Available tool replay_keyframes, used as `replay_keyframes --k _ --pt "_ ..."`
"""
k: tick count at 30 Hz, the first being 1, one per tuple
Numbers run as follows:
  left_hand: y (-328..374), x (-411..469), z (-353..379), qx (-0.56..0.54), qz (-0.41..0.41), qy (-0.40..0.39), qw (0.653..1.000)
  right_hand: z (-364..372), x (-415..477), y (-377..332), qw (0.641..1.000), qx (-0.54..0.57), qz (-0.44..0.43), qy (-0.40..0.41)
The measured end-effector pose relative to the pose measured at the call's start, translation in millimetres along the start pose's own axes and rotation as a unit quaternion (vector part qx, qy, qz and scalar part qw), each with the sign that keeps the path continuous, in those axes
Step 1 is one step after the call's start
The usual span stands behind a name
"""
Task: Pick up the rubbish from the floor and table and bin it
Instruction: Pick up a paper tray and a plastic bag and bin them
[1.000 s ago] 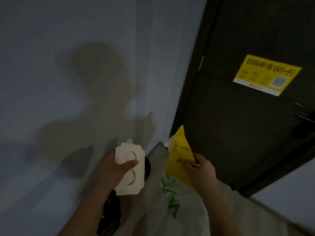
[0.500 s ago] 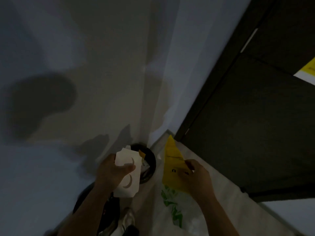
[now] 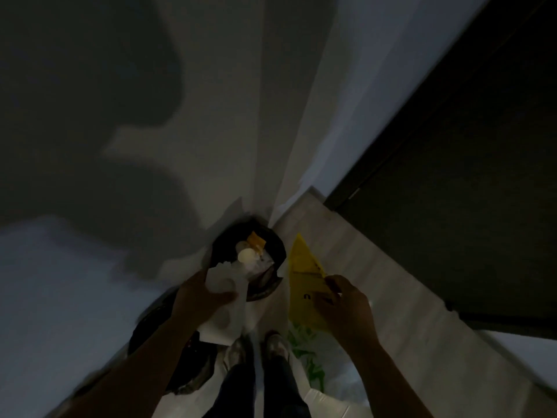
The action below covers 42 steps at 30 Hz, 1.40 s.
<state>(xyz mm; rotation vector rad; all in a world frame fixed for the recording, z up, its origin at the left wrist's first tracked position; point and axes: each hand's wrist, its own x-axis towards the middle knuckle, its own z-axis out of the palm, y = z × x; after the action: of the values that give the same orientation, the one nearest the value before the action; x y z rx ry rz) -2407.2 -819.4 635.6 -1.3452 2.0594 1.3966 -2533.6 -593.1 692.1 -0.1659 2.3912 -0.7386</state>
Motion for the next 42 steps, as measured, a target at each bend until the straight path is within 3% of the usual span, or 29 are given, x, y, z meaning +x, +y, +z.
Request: replay_keyframes --k 16,20,30,42 --pt "-49.5 181.8 108.3 0.040 -0.052 0.008 0.998 79.8 143.2 91.6 0.996 -0.064 -0.004 -0.054" --pt "-52.7 209.3 121.1 -0.026 -0.090 0.014 0.996 95.4 159.9 106.5 0.996 -0.071 -0.004 -0.061" --pt "-85.6 198.0 110.5 0.044 -0.031 -0.034 0.998 135.0 190.2 97.8 0.988 -0.108 -0.032 -0.102" --pt "-124.6 185.5 82.9 0.047 -0.092 -0.023 0.994 212.3 250.0 33.0 0.963 -0.207 -0.113 -0.131"
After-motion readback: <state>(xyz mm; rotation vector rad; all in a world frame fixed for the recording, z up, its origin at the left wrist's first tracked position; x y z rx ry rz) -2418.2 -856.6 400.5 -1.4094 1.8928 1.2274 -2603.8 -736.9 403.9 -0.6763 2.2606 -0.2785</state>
